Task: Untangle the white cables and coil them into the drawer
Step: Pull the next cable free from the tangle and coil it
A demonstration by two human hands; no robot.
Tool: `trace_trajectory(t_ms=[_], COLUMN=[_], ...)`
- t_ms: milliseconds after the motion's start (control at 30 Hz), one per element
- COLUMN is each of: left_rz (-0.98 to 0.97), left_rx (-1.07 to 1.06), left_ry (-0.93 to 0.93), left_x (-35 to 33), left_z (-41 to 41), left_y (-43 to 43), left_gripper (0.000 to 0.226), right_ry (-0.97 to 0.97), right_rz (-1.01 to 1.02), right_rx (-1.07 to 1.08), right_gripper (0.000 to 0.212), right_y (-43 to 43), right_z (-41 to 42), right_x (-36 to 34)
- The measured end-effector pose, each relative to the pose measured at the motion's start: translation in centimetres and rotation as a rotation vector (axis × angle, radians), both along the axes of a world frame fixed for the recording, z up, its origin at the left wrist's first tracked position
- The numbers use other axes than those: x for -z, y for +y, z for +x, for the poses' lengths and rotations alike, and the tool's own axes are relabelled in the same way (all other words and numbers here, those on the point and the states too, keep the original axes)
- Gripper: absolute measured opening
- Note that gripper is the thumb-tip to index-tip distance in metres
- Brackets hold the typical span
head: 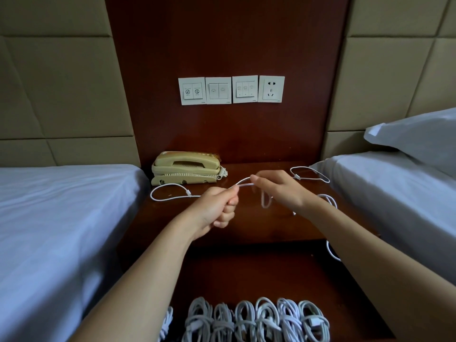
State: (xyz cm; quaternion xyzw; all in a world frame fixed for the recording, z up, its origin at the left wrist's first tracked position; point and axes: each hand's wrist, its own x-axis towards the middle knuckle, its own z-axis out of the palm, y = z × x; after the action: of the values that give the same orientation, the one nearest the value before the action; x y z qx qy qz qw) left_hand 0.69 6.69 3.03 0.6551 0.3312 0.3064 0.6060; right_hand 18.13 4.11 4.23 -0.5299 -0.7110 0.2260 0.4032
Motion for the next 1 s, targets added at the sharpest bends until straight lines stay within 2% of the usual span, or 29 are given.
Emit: trace_trajectory(t_ms=[67,167,300,433,667,833,900,1000], left_rz=[0.007,0.027,0.012,-0.041,-0.031,-0.040,-0.061,-0.072], left_rx=[-0.089,-0.196,-0.329,-0.469,-0.562,-0.568,-0.545,-0.472], left_ry=[-0.018,-0.027,-0.068,-0.095,-0.115,-0.119,-0.135,-0.147], left_x=[0.2,0.5,0.8,1.4,1.7,1.8,1.6,1.4], left_z=[-0.4,-0.5,-0.7,-1.7,-2.5,-2.6,-2.5,-2.1], left_y=[0.5,1.0,1.7,3.0,3.5,3.6,3.5,3.1], left_gripper=[0.043,0.043,0.042,0.042,0.042,0.041,0.041,0.042], right_ry=[0.010,-0.026,-0.106,-0.145,-0.153,-0.282,-0.425,-0.676], right_rz=[-0.024,-0.051,0.011,0.080,0.163,0.210,0.279,0.304], right_rx=[-0.016,-0.048,-0.028,0.048,0.294,0.446,0.486,0.546], right_gripper=[0.035,0.024,0.026,0.036,0.047,0.048,0.048,0.035], right_y=[-0.1,-0.2,0.2,0.5,0.9,1.2,1.2,1.2], right_z=[0.4,0.5,1.3,2.4,3.9,3.9,3.9,3.4], right_x=[-0.1,-0.2,0.0,0.5,0.8,1.2,1.8,2.6])
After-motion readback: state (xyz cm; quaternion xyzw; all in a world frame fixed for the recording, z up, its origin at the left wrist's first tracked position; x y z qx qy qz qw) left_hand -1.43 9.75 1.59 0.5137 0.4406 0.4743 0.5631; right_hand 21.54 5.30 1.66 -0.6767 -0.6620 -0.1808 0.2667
